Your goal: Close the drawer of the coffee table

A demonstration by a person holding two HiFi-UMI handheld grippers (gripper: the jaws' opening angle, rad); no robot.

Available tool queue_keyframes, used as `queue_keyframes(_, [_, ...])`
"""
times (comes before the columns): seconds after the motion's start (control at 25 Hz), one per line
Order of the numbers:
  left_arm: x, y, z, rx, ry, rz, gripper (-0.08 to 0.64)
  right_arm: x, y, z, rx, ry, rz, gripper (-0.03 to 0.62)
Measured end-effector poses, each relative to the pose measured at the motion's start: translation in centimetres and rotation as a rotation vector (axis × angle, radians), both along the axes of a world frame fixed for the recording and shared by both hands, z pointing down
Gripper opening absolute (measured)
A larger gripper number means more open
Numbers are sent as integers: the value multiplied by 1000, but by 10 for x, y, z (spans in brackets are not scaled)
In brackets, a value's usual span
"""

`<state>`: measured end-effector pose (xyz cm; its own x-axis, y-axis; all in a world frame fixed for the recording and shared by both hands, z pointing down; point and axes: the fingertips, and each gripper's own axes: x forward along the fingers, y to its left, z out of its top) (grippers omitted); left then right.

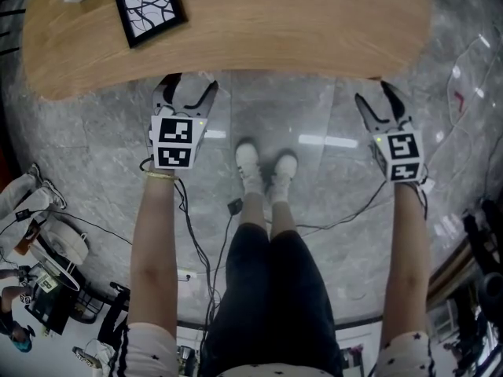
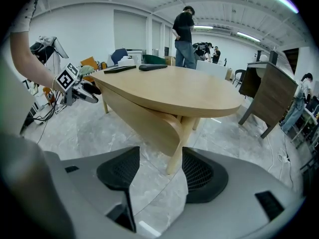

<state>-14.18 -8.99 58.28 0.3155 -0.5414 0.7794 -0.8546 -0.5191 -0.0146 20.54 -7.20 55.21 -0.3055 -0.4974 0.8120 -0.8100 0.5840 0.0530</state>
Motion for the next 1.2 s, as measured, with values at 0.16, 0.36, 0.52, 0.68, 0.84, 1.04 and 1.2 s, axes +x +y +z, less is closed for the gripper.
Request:
queue_keyframes(0.16, [2, 8, -5, -2, 5, 3, 310, -2, 7, -4, 4, -2, -2, 255])
queue_keyframes(0.36, [10, 18, -12, 13, 5, 15, 310, -6, 16, -11, 9, -11, 0, 255])
queue_keyframes(0.52, [15, 25, -19, 35, 2, 18, 308, -13, 22, -15, 14, -24, -3, 255])
queue_keyframes(0.68, [21, 32, -27, 47, 11, 12, 308, -16, 28, -21, 23, -34, 8, 255])
queue_keyframes(0.84, [28, 37, -35, 52, 25, 5, 305, -23, 32, -28, 30, -56, 15, 255])
queue_keyframes(1.04, [31, 41, -49, 84, 32, -45, 209, -35, 35, -37, 39, -102, 27, 253])
queue_keyframes(1.2, [30, 41, -61, 116, 48, -114, 104, -45, 34, -46, 63, -141, 50, 200])
